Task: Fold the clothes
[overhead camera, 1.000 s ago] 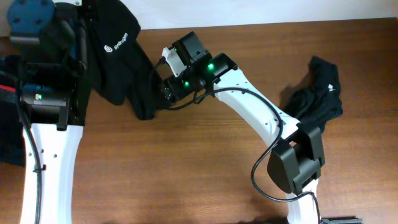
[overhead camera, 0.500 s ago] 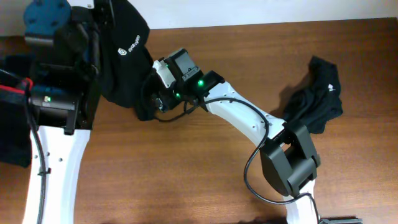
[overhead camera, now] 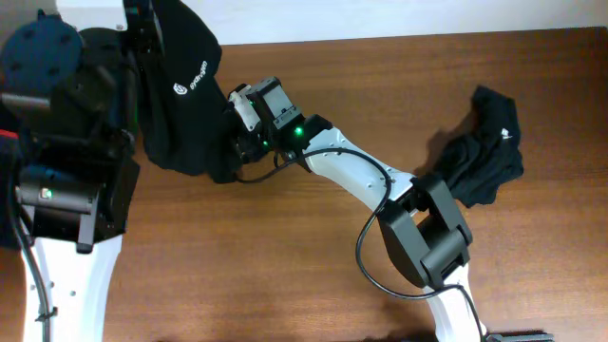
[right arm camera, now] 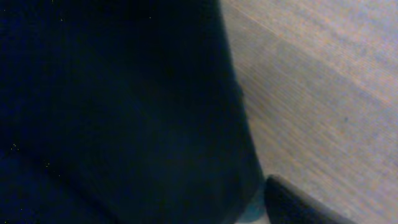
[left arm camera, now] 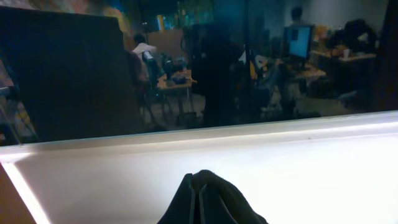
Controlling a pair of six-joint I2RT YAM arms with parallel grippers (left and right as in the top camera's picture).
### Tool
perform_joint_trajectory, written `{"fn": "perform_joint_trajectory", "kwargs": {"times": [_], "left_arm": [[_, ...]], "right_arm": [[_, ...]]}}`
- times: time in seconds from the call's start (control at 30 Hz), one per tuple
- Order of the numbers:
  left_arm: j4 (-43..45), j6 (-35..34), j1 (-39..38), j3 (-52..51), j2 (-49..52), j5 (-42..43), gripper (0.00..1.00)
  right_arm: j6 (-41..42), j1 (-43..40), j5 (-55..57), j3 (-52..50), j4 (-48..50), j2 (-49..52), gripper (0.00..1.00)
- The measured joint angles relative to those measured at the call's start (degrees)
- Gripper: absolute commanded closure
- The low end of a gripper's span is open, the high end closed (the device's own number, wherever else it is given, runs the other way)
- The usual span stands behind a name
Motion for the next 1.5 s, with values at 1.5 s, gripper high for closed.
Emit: {"fn": "perform_joint_trajectory", "kwargs": {"times": [1.5], "left_arm": [[-29.8, -4.3, 3.4, 0.1, 1.5, -4.2, 0.99]], "right_arm": [[-8.6, -28.0, 5.7, 34.3, -77.0, -26.1, 0.96]]}}
